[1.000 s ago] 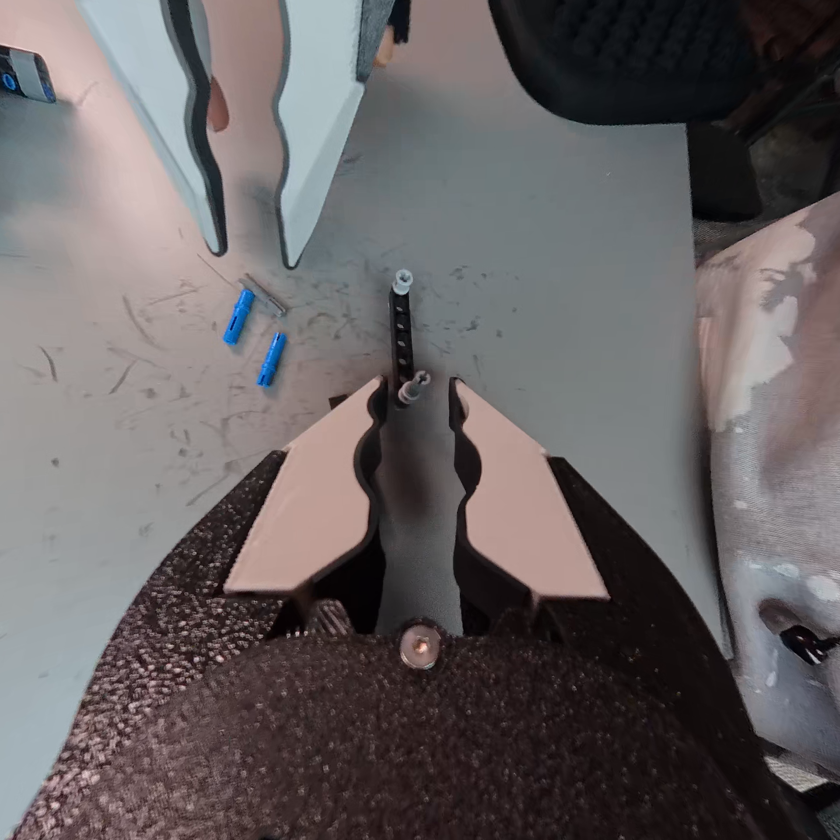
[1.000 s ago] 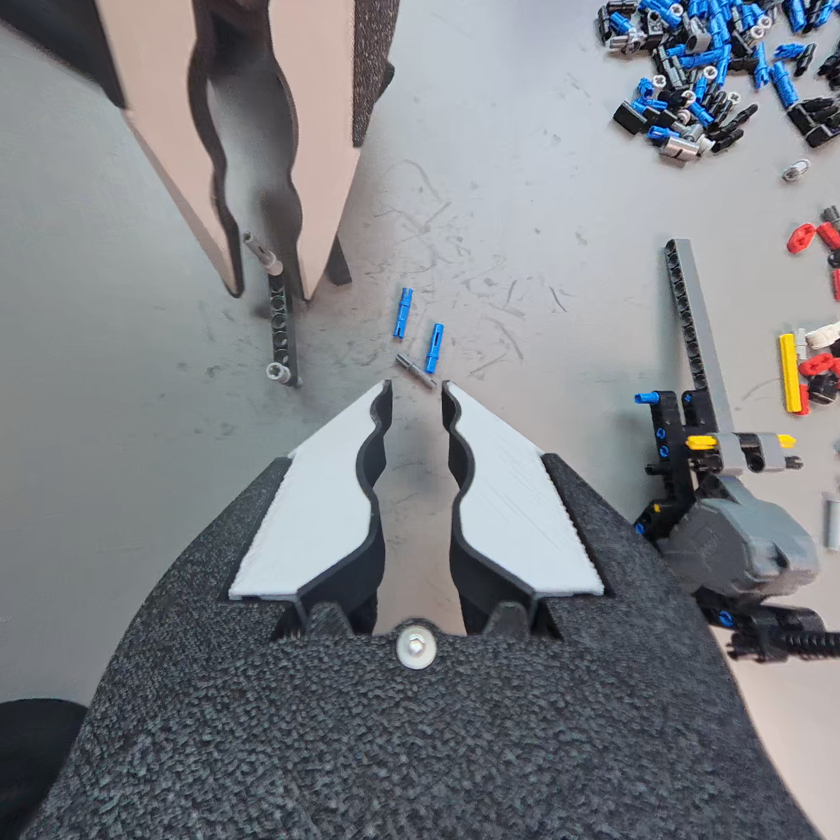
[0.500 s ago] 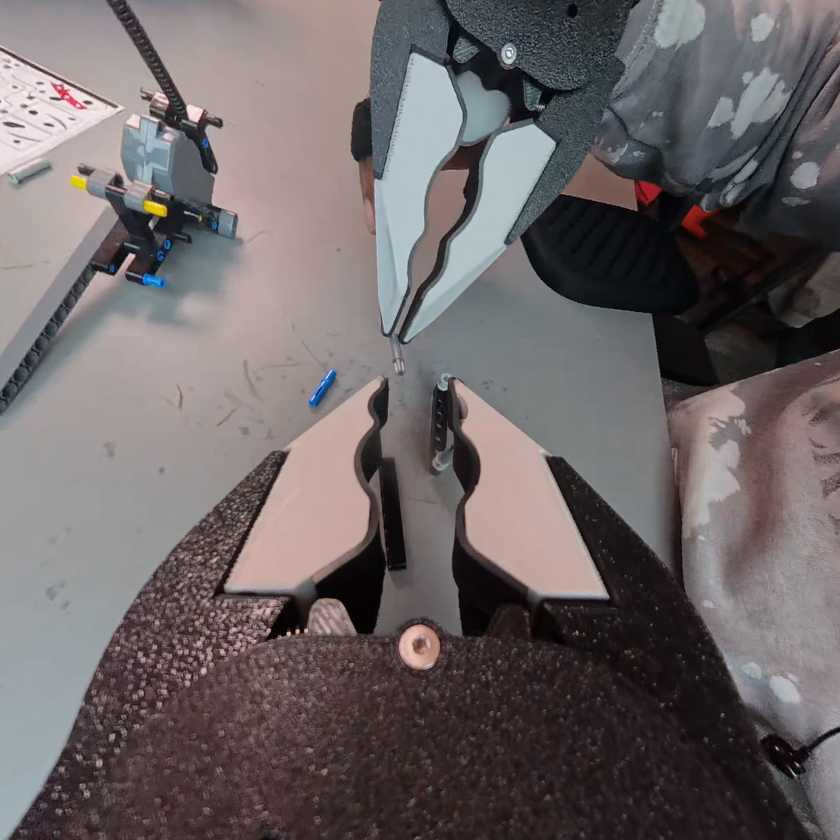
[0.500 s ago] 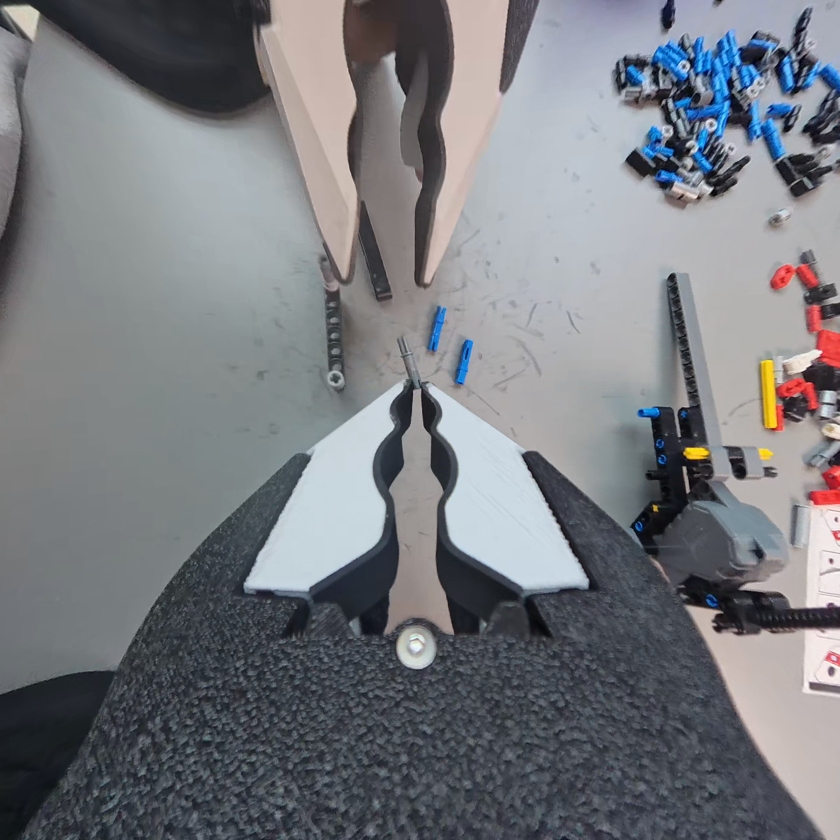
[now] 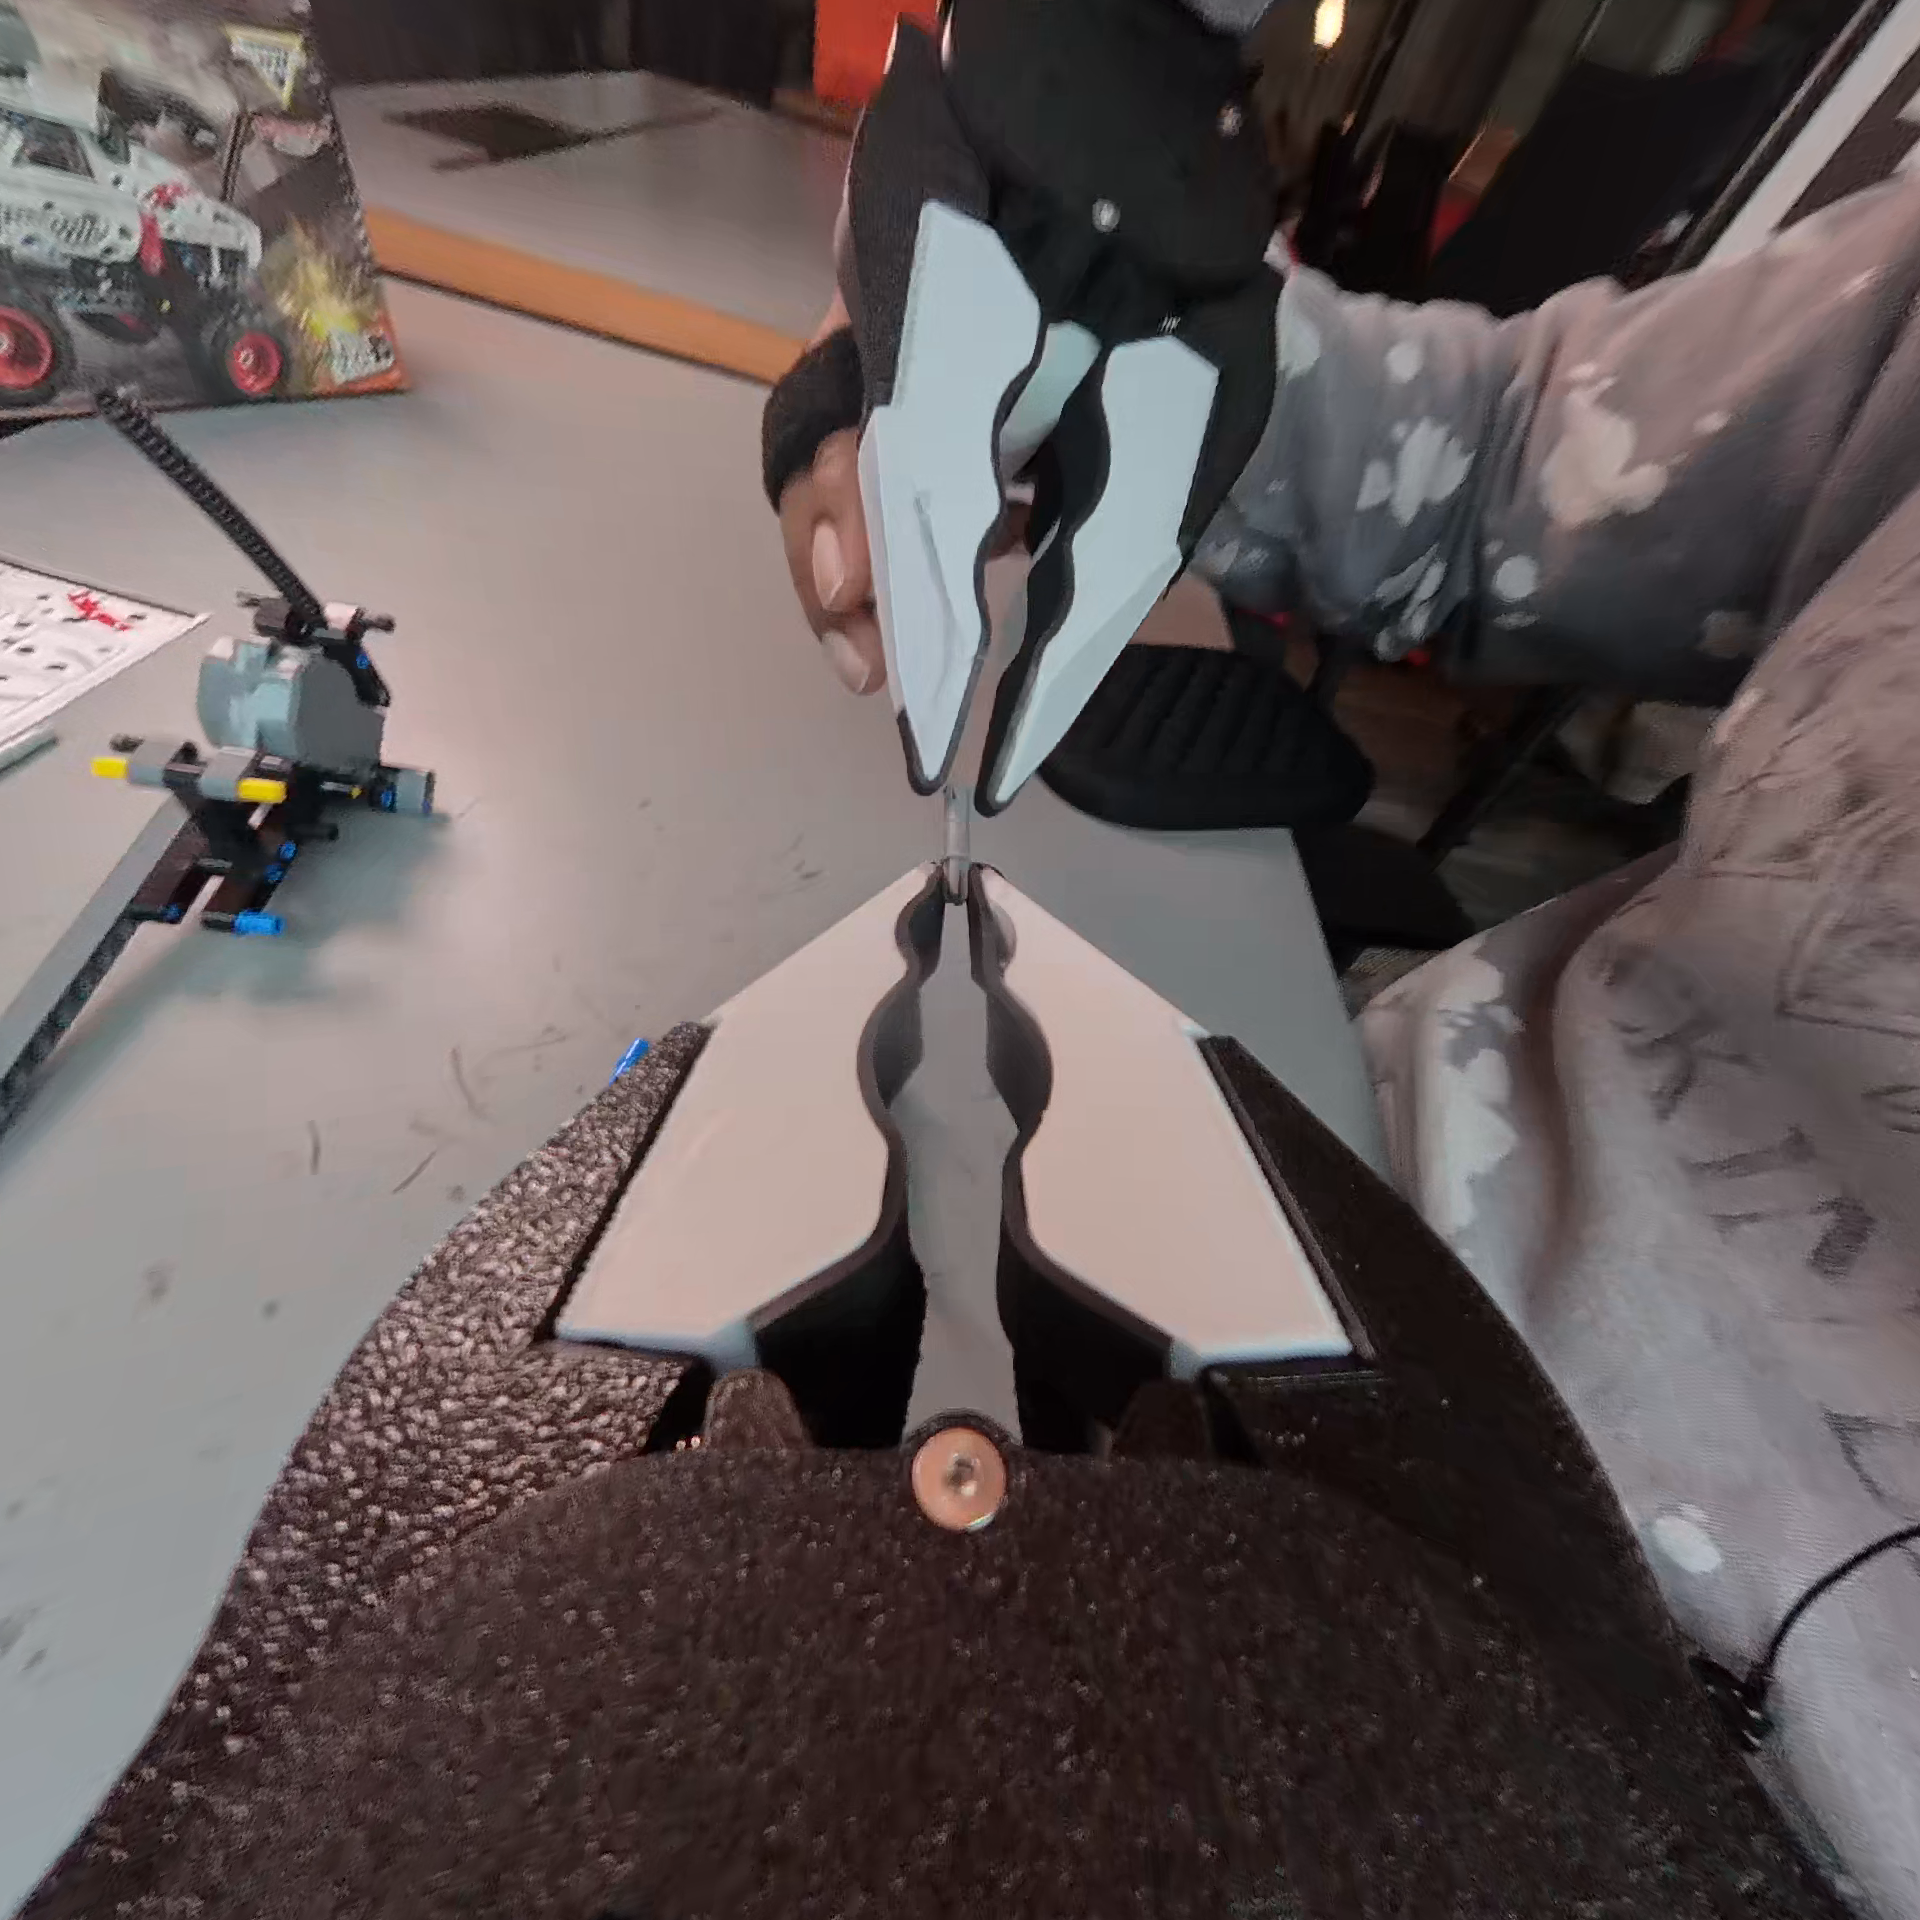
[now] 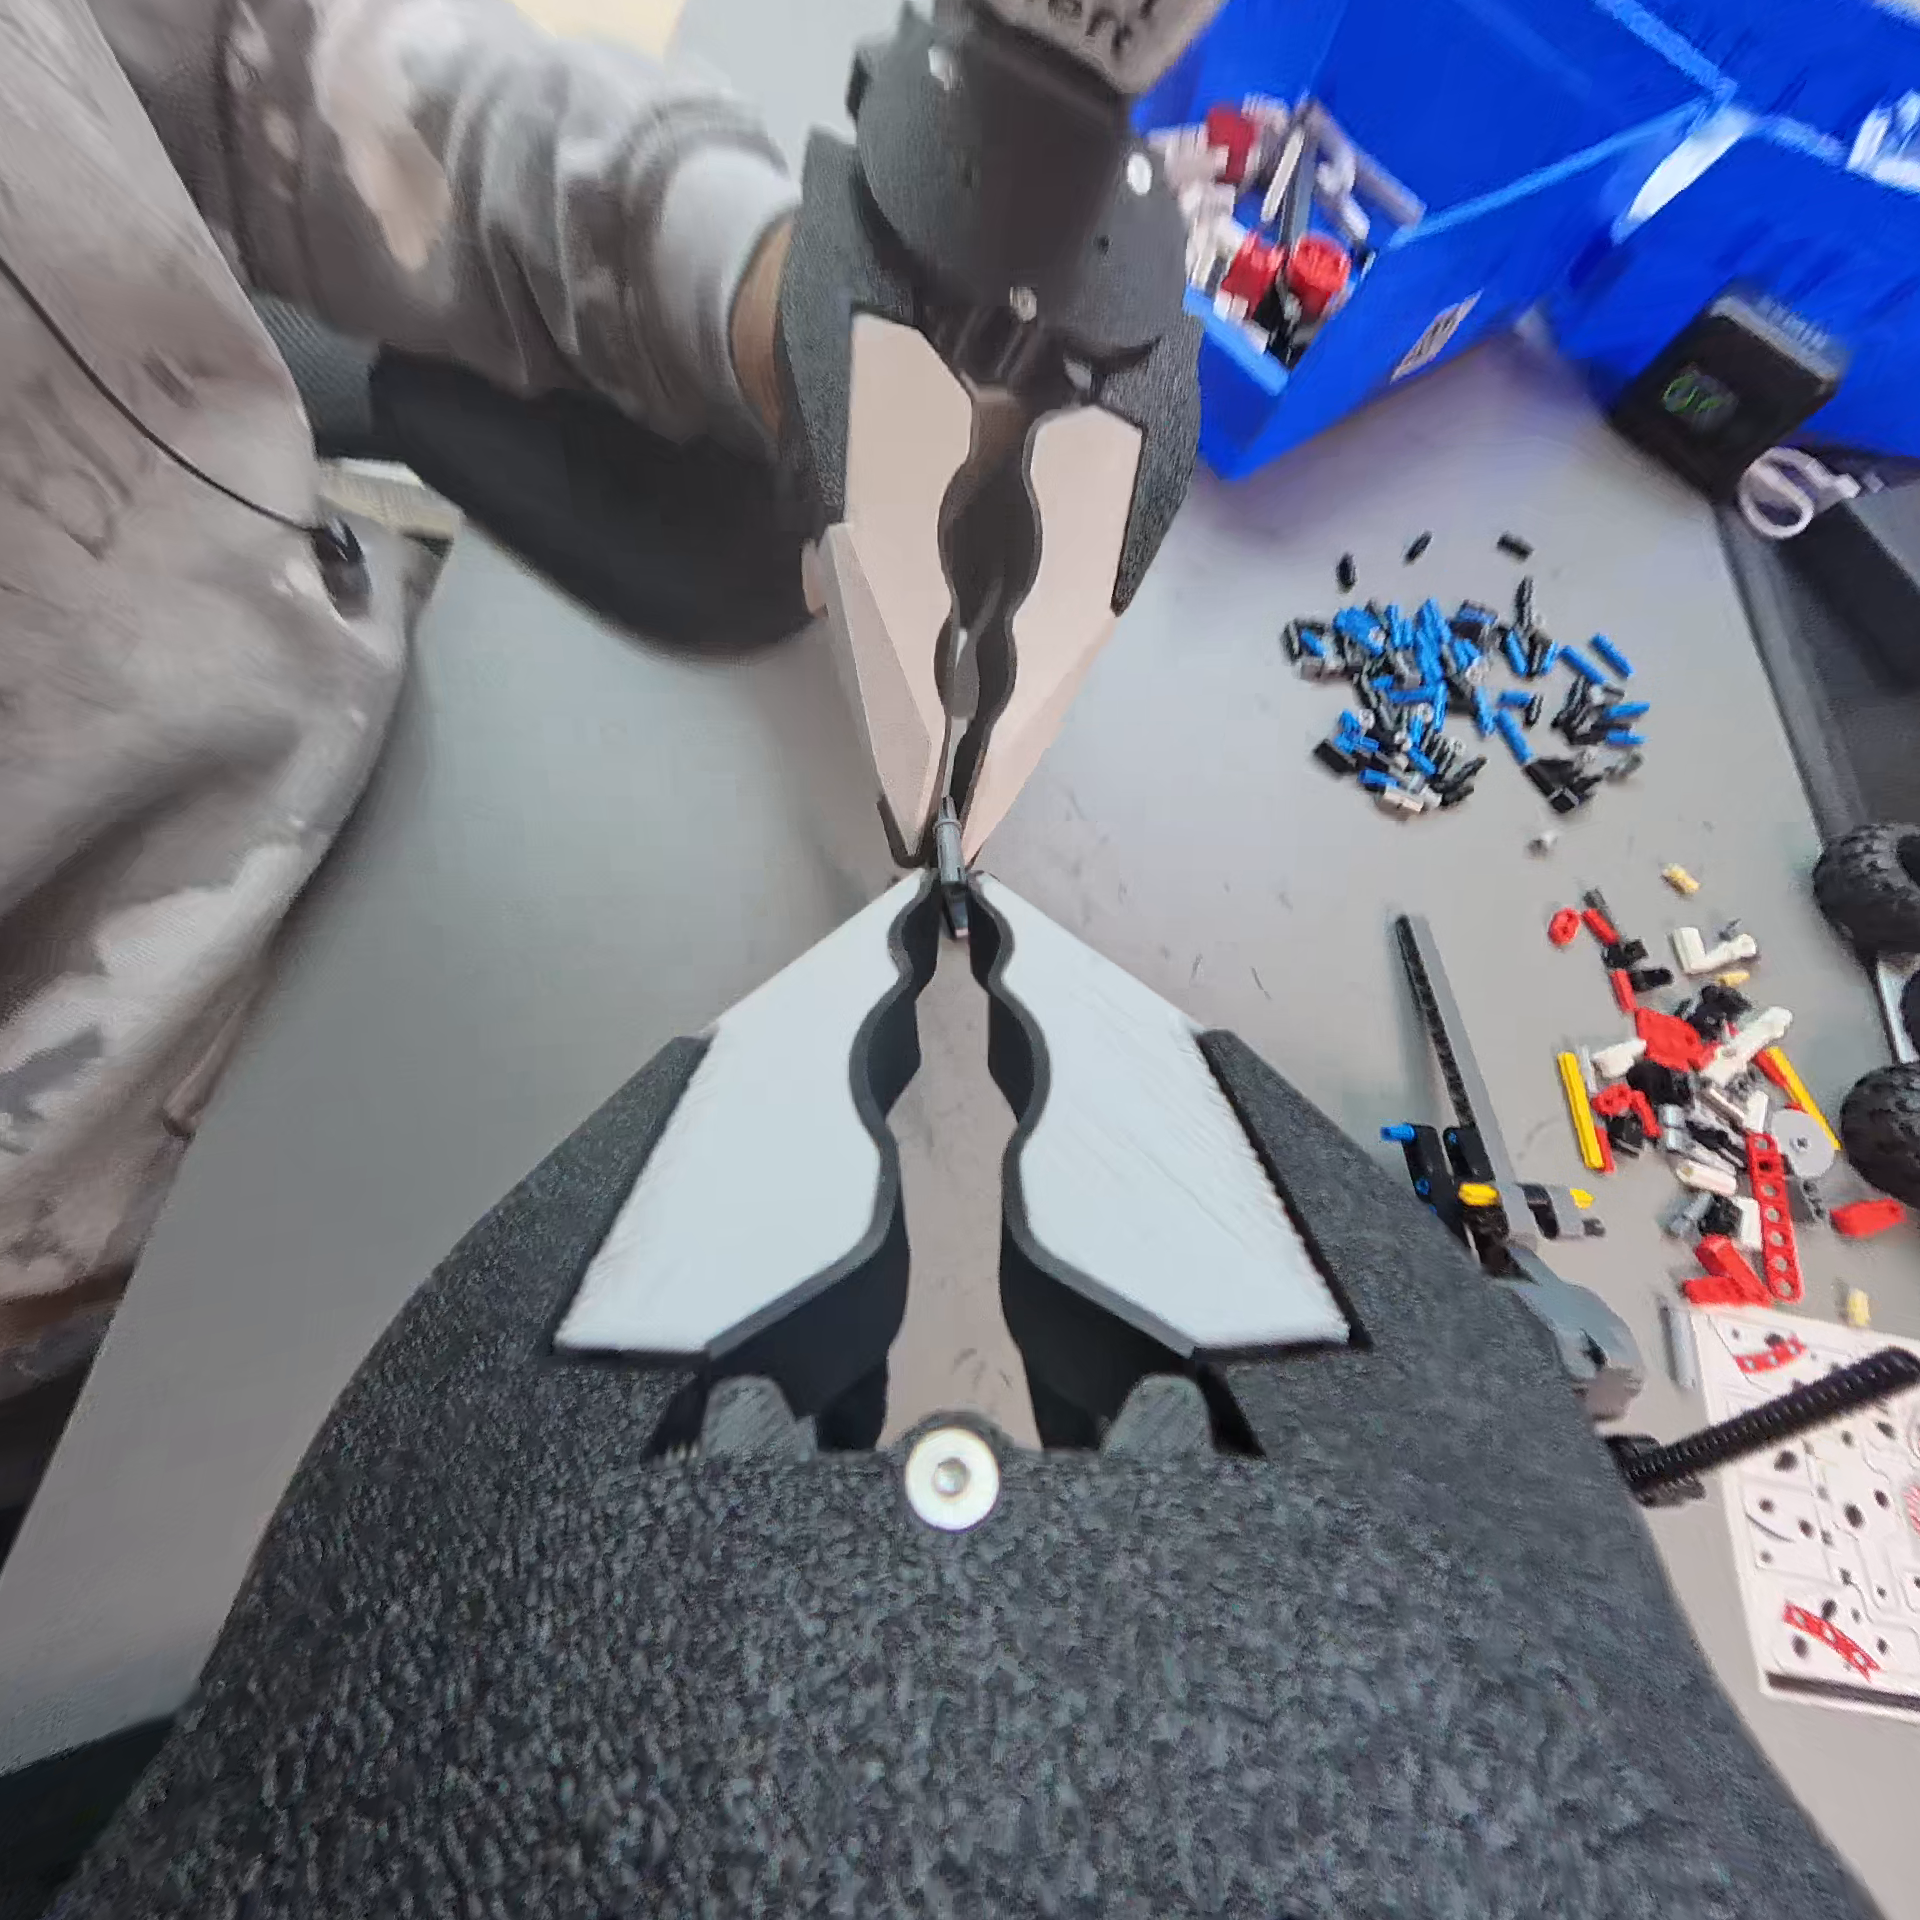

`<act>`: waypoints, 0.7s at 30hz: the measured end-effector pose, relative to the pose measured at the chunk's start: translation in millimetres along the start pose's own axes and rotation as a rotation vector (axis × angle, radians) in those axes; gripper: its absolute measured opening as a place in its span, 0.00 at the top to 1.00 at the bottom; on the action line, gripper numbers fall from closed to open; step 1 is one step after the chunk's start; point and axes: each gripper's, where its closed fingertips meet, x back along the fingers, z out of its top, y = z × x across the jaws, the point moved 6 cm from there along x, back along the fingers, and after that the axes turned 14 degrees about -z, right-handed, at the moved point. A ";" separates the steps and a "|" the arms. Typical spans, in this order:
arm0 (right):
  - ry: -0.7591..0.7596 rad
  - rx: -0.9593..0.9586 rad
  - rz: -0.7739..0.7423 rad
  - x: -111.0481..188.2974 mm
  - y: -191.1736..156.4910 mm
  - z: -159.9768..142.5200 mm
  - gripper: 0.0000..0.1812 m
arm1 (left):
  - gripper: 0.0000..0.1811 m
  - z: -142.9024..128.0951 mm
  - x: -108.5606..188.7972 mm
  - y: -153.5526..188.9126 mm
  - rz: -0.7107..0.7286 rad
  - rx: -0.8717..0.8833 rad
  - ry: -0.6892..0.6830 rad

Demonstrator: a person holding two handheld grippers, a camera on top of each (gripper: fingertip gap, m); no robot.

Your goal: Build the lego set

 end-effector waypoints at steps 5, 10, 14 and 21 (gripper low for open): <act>0.178 -0.027 -0.024 13.5 -13.2 16.2 0.91 | 0.98 15.3 2.0 17.2 -0.170 -0.015 0.128; 0.217 -0.032 0.012 17.5 -20.8 23.8 0.94 | 0.98 18.1 0.9 24.6 -0.226 -0.031 0.156; 0.218 -0.050 0.030 18.6 -20.3 26.7 0.97 | 0.98 19.7 1.2 28.2 -0.221 -0.062 0.143; 0.188 -0.063 0.015 16.8 -15.8 26.2 0.98 | 0.96 20.2 5.3 26.4 -0.158 -0.089 0.128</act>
